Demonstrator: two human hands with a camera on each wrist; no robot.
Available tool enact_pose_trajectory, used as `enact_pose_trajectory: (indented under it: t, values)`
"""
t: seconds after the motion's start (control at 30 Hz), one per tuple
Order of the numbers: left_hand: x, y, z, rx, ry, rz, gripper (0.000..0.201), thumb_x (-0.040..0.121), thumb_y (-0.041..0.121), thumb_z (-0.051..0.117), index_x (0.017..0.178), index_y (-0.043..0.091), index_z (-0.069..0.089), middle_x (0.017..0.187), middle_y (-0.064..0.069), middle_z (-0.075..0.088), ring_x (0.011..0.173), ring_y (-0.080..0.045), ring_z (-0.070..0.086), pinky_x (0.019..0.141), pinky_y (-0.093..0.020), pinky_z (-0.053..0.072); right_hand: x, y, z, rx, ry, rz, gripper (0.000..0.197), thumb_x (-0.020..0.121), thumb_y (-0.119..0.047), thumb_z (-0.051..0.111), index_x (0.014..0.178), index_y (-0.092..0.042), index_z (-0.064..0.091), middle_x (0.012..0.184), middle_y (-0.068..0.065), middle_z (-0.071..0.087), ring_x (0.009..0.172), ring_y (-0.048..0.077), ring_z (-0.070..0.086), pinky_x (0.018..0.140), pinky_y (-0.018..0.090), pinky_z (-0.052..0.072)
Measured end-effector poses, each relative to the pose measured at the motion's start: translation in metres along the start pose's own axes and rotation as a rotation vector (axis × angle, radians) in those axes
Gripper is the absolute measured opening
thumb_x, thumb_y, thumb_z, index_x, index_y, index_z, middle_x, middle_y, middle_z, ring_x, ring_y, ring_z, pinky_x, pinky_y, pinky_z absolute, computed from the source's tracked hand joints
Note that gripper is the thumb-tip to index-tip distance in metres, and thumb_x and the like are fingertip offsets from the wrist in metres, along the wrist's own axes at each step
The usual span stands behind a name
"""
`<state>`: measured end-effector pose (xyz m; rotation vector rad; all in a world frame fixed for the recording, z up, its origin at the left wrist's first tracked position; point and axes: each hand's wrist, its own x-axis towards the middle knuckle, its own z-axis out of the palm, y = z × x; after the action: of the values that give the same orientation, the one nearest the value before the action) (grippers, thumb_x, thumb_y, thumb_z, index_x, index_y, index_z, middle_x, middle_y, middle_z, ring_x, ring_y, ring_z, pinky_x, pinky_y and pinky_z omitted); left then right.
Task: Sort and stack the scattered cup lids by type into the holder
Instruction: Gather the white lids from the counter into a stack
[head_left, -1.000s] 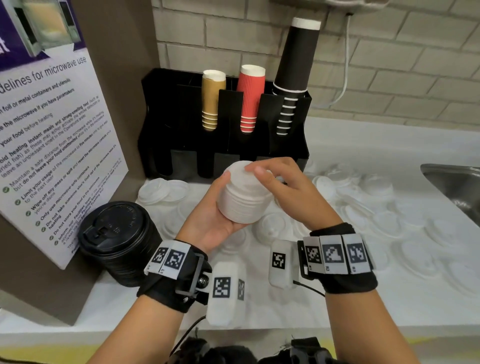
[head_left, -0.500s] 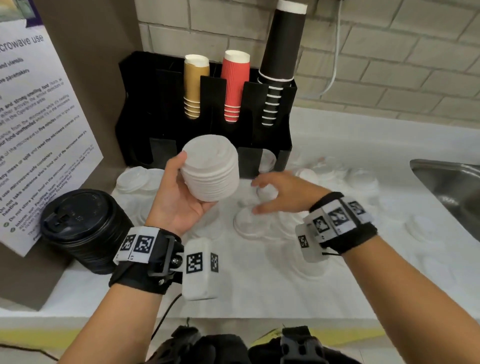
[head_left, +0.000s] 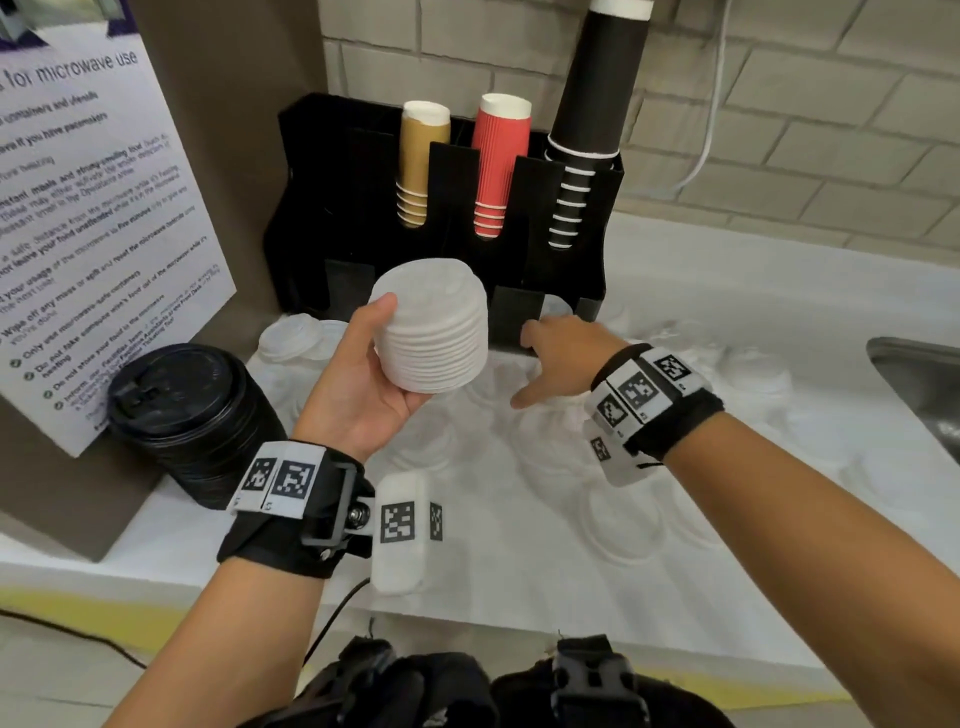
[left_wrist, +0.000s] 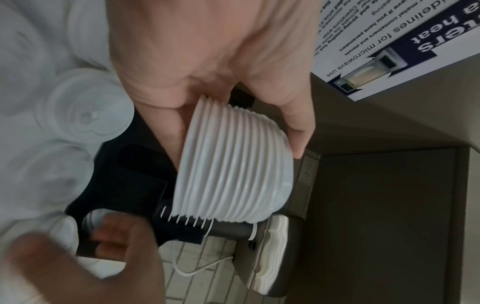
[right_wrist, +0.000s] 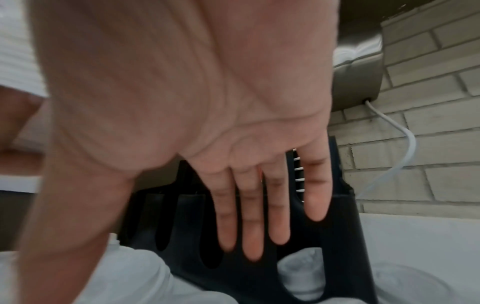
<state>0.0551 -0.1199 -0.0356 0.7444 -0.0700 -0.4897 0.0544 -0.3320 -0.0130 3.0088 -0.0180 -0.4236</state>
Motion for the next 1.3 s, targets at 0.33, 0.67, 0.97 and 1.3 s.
enact_pose_trajectory:
  t: [0.33,0.67,0.97,1.3]
  values:
    - [0.001,0.002,0.001,-0.018,0.000,-0.011,0.080,0.072,0.041,0.071,0.142,0.013,0.044,0.139,-0.011,0.057,0.119,-0.026,0.061,0.079,-0.033,0.058,-0.012,-0.001,0.026,-0.273,-0.250,-0.123,0.081,0.062,-0.053,0.079,0.131,-0.031,0.042,0.118,-0.002,0.057,0.117,0.023,0.041,0.100,0.043,0.029]
    - [0.004,0.017,0.000,-0.031,-0.094,-0.047,0.120,0.041,0.038,0.098,0.144,0.013,0.043,0.141,-0.011,0.054,0.124,-0.027,0.058,0.087,-0.037,0.058,-0.004,0.013,0.022,0.306,0.002,-0.146,0.072,0.064,-0.043,0.077,0.122,-0.030,0.037,0.112,-0.001,0.057,0.101,0.018,0.048,0.088,0.037,0.038]
    - [0.005,0.009,-0.007,-0.009,-0.157,-0.074,0.113,0.036,0.033,0.100,0.135,0.015,0.049,0.120,-0.006,0.068,0.106,-0.021,0.068,0.070,-0.029,0.059,-0.032,0.009,0.000,1.514,0.498,-0.247,0.056,0.072,-0.016,0.062,0.120,-0.040,0.048,0.101,0.010,0.058,0.085,0.018,0.060,0.070,0.027,0.052]
    - [0.005,0.005,-0.004,0.194,-0.241,-0.089,0.096,0.042,0.027,0.098,0.128,0.027,0.055,0.116,0.001,0.070,0.104,-0.018,0.068,0.070,-0.030,0.058,-0.061,-0.035,-0.002,1.552,0.685,-0.317,0.044,0.077,-0.038,0.057,0.119,-0.026,0.059,0.106,0.004,0.064,0.096,0.016,0.059,0.078,0.026,0.046]
